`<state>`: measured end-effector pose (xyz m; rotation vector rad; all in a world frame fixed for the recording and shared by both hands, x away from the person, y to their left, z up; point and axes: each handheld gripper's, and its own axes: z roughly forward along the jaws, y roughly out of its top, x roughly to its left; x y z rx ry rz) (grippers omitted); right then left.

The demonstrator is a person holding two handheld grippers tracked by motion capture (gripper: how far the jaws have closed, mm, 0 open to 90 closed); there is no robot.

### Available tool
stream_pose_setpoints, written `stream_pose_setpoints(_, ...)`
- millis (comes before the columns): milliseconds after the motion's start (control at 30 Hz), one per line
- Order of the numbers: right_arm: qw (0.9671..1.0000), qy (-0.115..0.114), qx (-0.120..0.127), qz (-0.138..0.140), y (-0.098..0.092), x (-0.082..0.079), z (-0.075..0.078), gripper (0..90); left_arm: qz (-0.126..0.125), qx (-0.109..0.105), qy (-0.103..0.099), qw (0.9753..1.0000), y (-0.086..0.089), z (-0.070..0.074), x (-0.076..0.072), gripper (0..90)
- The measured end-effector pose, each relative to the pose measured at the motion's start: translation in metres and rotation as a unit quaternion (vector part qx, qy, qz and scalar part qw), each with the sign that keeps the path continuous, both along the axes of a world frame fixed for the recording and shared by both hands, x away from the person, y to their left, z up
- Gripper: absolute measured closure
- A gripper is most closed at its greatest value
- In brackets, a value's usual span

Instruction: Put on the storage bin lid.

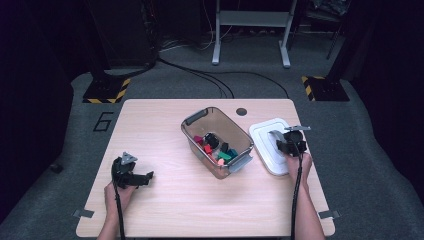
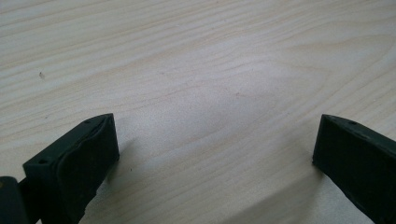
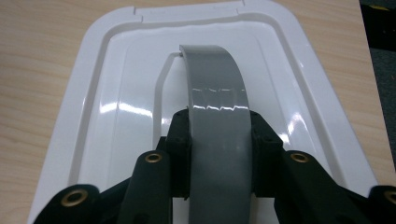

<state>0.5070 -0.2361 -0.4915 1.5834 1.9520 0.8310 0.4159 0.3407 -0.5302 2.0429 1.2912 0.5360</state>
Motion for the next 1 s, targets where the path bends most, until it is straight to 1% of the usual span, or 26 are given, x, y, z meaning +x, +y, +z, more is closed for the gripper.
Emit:
stream_pose_setpoints(67, 1.0, -0.006, 0.007, 0.003, 0.0, -0.001, 0.008, 67.0, 0.0, 0.0, 0.0, 1.0, 0.0, 0.0, 0.0, 0.2)
stream_pose_setpoints(100, 0.9999, -0.011, 0.006, 0.011, -0.001, -0.002, 0.012, 67.0, 0.0, 0.0, 0.0, 1.0, 0.0, 0.0, 0.0, 0.2)
stream_pose_setpoints(133, 0.9998, -0.01, 0.008, 0.012, -0.001, -0.003, 0.018, 67.0, 0.0, 0.0, 0.0, 1.0, 0.0, 0.0, 0.0, 0.2)
stream_pose_setpoints(167, 0.9998, -0.015, 0.007, 0.013, -0.001, -0.003, 0.02, 67.0, 0.0, 0.0, 0.0, 1.0, 0.0, 0.0, 0.0, 0.2)
stream_pose_setpoints(333, 0.9995, -0.022, 0.009, 0.022, 0.001, -0.005, 0.04, 67.0, -0.001, 0.0, 0.0, 1.0, 0.0, 0.0, 0.0, 0.3)
stream_pose_setpoints(367, 0.9993, -0.026, 0.009, 0.024, 0.001, -0.005, 0.046, 67.0, -0.001, -0.001, 0.0, 1.0, 0.0, 0.0, 0.0, 0.3)
stream_pose_setpoints(400, 0.9993, -0.026, 0.009, 0.024, 0.001, -0.005, 0.046, 67.0, -0.001, -0.001, 0.0, 1.0, 0.0, 0.0, 0.0, 0.3)
stream_pose_setpoints(433, 0.9991, -0.032, 0.007, 0.028, 0.002, -0.005, 0.053, 67.0, -0.001, 0.0, 0.0, 1.0, 0.0, 0.0, 0.0, 0.3)
stream_pose_setpoints(700, 0.9983, -0.045, 0.001, 0.038, 0.004, -0.004, 0.086, 67.0, 0.0, -0.001, 0.0, 1.0, 0.0, 0.0, 0.0, 0.3)
stream_pose_setpoints(767, 0.998, -0.05, 0.004, 0.038, 0.005, -0.004, 0.095, 67.0, -0.001, -0.001, 0.0, 1.0, 0.0, 0.0, 0.0, 0.3)
stream_pose_setpoints(933, 0.9969, -0.062, -0.001, 0.048, 0.01, -0.008, 0.115, 67.0, -0.001, -0.001, 0.0, 1.0, 0.0, 0.0, 0.0, 0.3)
stream_pose_setpoints(1000, 0.9965, -0.065, 0.004, 0.053, 0.013, -0.009, 0.123, 66.9, -0.001, 0.0, 0.0, 1.0, 0.0, 0.0, 0.0, 0.3)
